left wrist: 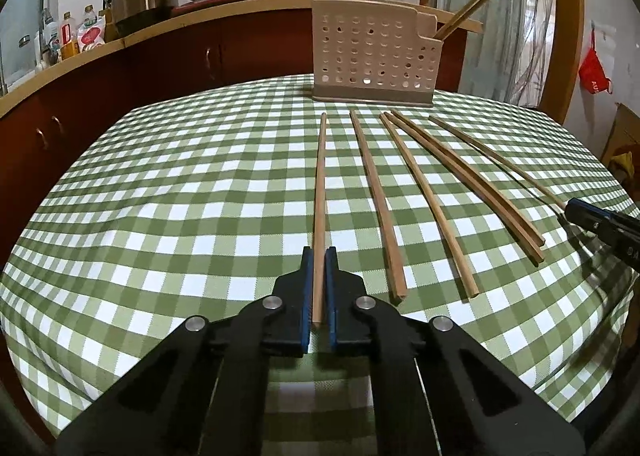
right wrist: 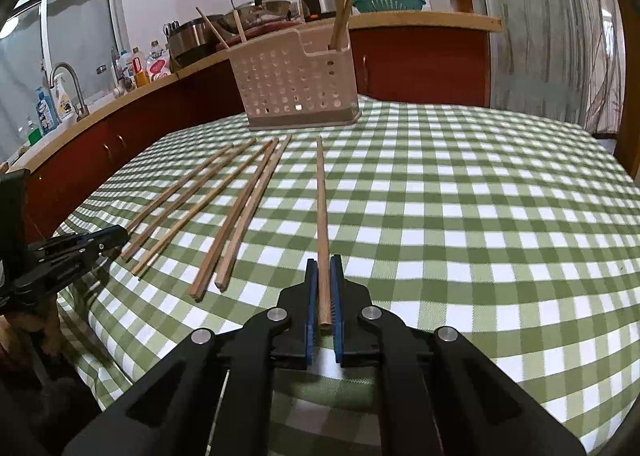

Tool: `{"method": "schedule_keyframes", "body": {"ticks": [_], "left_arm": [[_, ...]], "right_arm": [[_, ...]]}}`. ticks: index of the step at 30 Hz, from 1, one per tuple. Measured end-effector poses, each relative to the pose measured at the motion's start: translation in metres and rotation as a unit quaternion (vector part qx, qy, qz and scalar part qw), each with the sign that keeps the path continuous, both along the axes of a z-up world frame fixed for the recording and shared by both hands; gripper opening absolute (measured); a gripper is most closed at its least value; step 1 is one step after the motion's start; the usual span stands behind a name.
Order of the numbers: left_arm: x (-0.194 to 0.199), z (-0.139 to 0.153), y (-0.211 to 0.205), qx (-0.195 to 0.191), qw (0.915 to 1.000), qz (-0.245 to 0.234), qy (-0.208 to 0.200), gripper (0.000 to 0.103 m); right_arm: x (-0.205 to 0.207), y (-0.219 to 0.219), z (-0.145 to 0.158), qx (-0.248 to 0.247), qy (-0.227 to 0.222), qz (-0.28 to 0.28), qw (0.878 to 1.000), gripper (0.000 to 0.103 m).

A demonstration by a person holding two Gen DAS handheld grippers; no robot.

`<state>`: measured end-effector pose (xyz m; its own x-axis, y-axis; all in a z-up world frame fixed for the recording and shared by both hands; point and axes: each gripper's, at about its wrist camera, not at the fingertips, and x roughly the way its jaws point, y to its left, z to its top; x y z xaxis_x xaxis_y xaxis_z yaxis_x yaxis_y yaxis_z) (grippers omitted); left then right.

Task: Organize utensils
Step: 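Close the left tool on a chopstick while the right tool closes on another, then lift both held chopsticks and carry them over the basket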

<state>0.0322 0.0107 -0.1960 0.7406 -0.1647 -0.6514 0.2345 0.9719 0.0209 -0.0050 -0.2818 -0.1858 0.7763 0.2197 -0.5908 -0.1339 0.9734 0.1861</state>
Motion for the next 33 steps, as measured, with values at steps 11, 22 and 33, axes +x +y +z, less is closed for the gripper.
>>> {"method": "schedule_keyframes", "body": {"ticks": [11, 22, 33], "left_arm": [[-0.008, 0.039, 0.008, -0.017, 0.9991, 0.001, -0.039, 0.006], [-0.022, 0.089, 0.014, -0.036, 0.9953, 0.000, -0.090, 0.006], [-0.026, 0.138, 0.027, -0.063, 0.9899, 0.008, -0.127, 0.006]], "right_arm": [[-0.015, -0.002, 0.045, -0.005, -0.062, -0.011, 0.998, 0.007], [-0.026, 0.002, 0.091, -0.012, -0.120, -0.008, 0.993, 0.007], [-0.032, -0.001, 0.132, -0.022, -0.169, -0.014, 0.985, 0.007]]}}
